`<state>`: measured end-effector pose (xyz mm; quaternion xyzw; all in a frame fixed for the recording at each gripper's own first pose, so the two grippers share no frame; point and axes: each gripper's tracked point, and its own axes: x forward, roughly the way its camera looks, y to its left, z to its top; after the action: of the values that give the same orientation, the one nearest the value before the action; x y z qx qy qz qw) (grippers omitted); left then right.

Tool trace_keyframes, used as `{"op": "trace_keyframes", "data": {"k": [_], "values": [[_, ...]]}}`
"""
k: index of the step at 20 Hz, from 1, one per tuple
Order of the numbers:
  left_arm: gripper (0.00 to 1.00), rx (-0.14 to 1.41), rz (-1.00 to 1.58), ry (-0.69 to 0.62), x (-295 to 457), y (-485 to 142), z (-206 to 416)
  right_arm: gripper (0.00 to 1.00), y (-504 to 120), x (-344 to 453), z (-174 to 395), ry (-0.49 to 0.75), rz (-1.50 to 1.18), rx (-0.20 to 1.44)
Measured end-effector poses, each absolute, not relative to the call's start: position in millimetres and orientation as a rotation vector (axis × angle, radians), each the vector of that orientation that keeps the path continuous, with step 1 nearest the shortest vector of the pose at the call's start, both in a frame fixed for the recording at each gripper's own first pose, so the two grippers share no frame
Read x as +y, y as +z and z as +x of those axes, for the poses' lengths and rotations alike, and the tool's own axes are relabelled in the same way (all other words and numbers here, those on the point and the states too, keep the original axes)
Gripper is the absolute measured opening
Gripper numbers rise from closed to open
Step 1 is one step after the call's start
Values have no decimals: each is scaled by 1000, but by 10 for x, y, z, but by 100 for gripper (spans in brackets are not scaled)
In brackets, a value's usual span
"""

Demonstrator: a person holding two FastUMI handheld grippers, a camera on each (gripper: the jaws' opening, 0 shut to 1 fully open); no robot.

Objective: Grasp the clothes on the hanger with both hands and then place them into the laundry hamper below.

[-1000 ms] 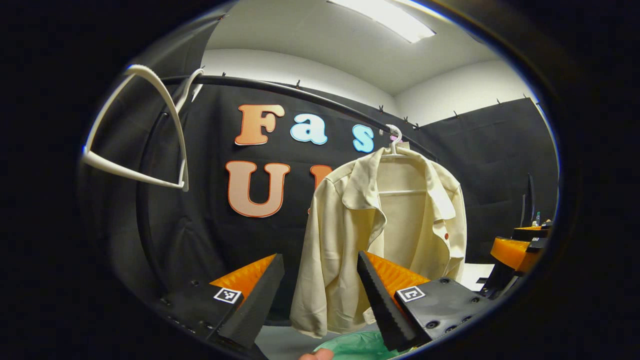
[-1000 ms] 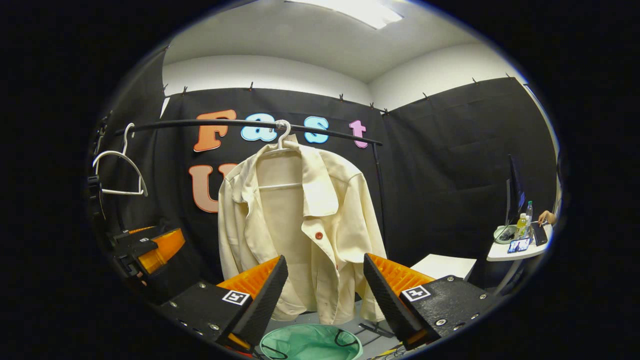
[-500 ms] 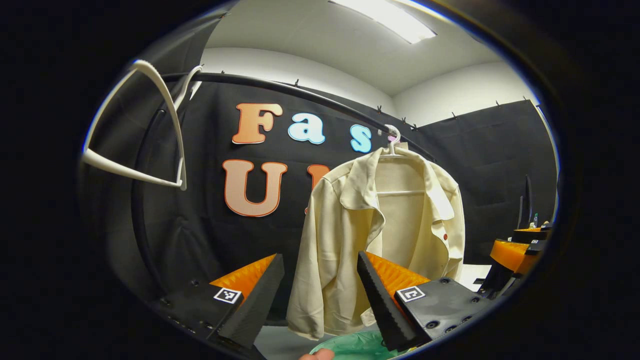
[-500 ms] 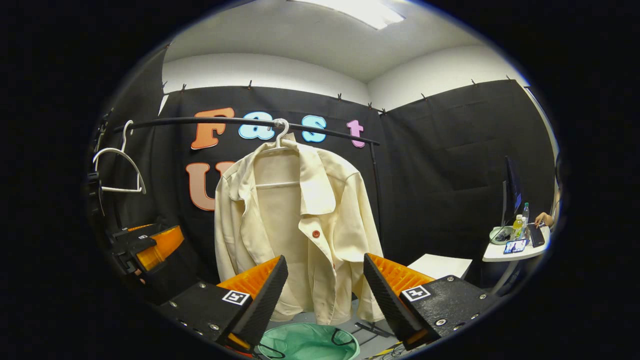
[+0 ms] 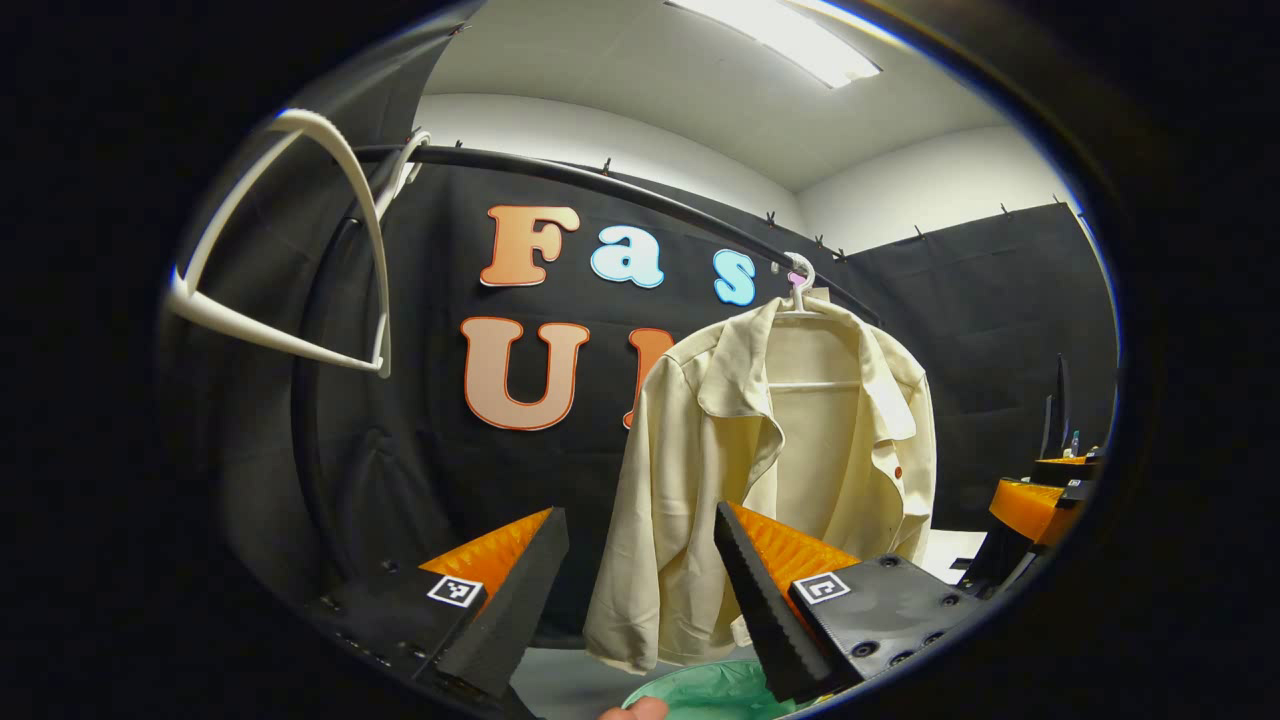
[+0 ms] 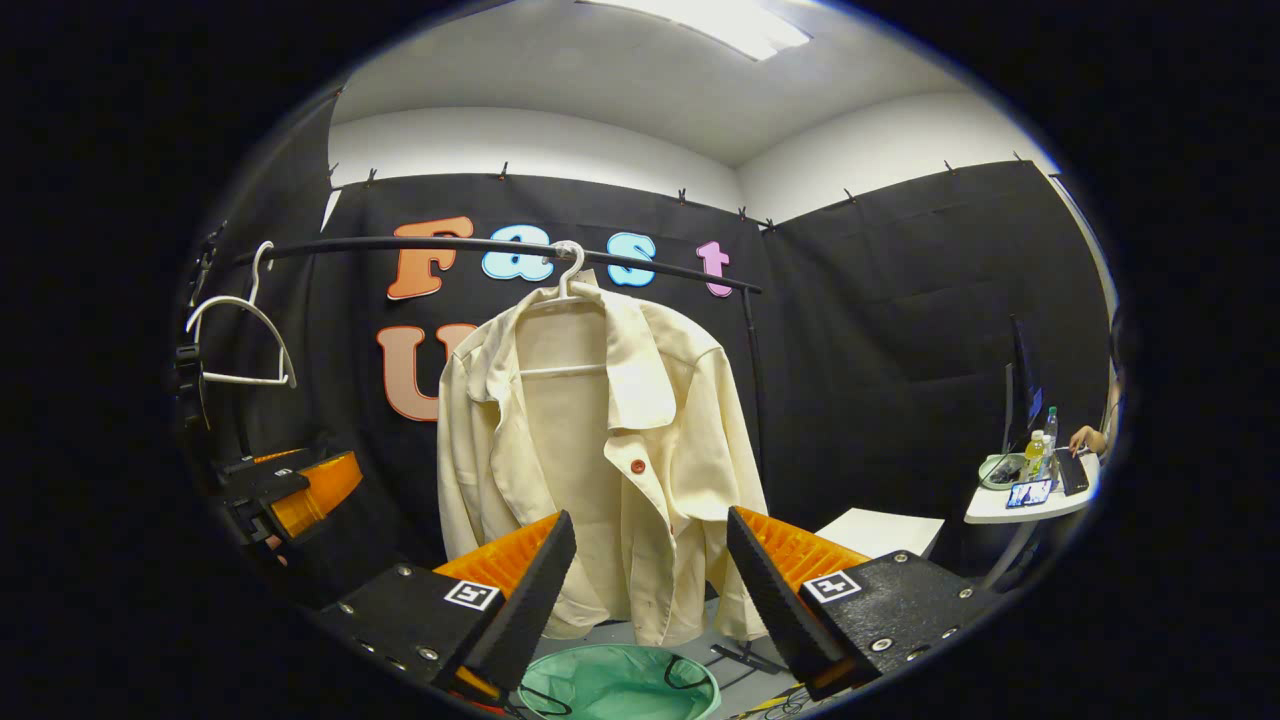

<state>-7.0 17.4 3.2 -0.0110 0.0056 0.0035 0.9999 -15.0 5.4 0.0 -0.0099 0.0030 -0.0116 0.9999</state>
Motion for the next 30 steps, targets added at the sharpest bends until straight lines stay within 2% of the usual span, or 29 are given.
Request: {"op": "trace_keyframes", "data": {"k": [12, 23, 27, 30], "values": [[97, 10, -25, 18, 251, 75, -137, 95, 4, 112, -135, 5, -40, -4], [96, 4, -23, -29, 115, 65, -131, 95, -152, 193, 1263, 56, -86, 19], [99, 7, 4, -68, 147, 16, -85, 95, -387, 121, 1791, -6, -71, 83], [96, 15, -3, -110, 98, -46, -11, 94, -493, 69, 1997, -38, -65, 91]]}}
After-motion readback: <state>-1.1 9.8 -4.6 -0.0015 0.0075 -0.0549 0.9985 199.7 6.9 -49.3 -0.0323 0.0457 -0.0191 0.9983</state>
